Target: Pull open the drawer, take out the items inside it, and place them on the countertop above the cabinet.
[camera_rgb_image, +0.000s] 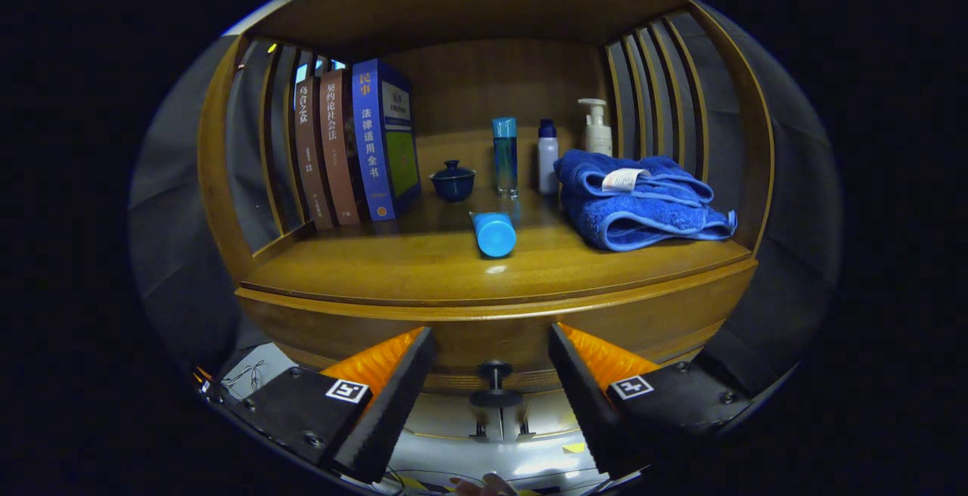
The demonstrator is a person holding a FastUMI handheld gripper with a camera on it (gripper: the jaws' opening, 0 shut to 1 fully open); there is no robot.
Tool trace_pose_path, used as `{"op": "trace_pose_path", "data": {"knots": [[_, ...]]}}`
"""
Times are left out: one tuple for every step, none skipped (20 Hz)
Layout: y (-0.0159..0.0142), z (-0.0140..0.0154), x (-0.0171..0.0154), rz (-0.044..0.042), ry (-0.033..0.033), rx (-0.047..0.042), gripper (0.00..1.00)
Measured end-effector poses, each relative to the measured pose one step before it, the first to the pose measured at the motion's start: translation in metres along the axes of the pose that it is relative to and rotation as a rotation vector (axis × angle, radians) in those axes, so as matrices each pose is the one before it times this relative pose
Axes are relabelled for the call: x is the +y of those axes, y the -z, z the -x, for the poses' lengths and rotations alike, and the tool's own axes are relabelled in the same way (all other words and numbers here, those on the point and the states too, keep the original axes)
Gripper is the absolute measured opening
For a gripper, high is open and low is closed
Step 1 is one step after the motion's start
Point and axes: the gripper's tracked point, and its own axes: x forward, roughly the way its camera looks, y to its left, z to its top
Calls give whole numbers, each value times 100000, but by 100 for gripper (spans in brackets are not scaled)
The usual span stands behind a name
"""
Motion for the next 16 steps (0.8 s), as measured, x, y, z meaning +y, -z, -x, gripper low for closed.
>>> {"op": "trace_pose_path", "data": {"knots": [[-977,581,115,874,-152,-2113,100],[-935,616,96,988,-266,-1931,100],[-1145,750,99,709,-348,-1654,100],[-1382,839,-28,44,-173,-1862,100],[-1517,813,172,-754,-773,-2260,100],[-1642,890,129,-1091,-769,-2786,100],[-1681,703,174,-751,-456,-2541,100],[-1727,954,28,-171,-190,-2334,100],[-1785,1020,162,284,-319,-2386,100],[-1714,1117,128,950,-413,-2458,99],[-1514,822,65,1094,21,-2456,99],[-1518,840,252,1210,-118,-2673,99],[-1308,807,41,1393,289,-2387,99],[-1260,769,66,1052,24,-2183,99],[-1122,786,82,572,3,-1713,99],[-896,734,153,247,-44,-1413,99]]}}
